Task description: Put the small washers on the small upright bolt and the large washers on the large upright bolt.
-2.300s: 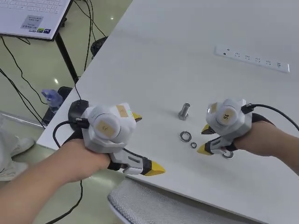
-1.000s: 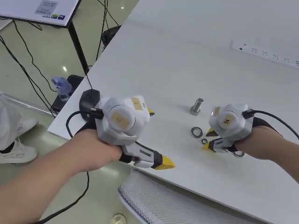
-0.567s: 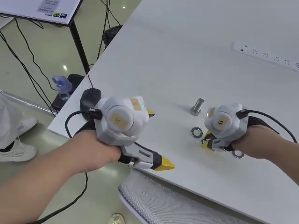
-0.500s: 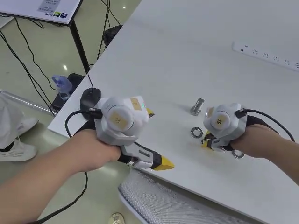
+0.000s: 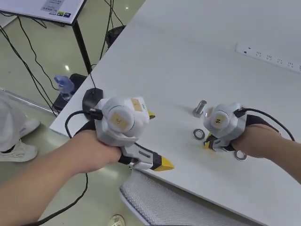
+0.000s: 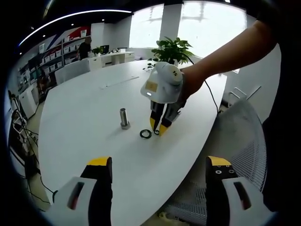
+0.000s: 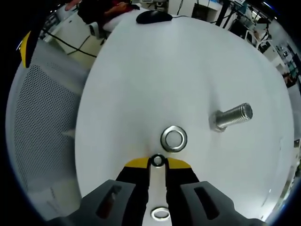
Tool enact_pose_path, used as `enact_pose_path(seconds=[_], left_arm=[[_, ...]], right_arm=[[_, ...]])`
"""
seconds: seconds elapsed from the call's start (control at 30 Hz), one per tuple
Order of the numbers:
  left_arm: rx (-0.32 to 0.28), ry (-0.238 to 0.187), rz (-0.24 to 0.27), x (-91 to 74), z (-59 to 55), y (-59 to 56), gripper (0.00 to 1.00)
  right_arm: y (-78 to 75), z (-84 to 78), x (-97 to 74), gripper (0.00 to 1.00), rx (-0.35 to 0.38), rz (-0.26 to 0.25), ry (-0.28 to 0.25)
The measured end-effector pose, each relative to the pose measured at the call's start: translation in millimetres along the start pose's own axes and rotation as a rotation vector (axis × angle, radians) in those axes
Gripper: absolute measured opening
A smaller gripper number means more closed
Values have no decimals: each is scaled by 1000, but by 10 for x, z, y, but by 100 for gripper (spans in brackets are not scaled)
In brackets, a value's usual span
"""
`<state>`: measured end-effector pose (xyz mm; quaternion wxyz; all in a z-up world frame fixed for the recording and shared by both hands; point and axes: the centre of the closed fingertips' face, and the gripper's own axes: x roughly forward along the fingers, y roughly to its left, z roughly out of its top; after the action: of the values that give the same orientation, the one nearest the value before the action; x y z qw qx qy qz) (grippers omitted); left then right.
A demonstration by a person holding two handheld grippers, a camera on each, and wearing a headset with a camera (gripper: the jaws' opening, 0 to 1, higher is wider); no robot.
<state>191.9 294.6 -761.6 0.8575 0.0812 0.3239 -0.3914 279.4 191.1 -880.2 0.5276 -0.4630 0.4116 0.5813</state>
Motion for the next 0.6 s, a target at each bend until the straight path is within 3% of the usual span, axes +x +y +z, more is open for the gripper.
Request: enact_pose_path(seconds=[0.27, 0.6], left_arm=[[5, -4, 1, 1, 31, 15, 81], [20, 5, -6, 42, 49, 9, 81]], right_arm=[[-5, -17, -24, 12, 54, 4, -32], [-78, -155, -239, 12, 107, -16, -57]])
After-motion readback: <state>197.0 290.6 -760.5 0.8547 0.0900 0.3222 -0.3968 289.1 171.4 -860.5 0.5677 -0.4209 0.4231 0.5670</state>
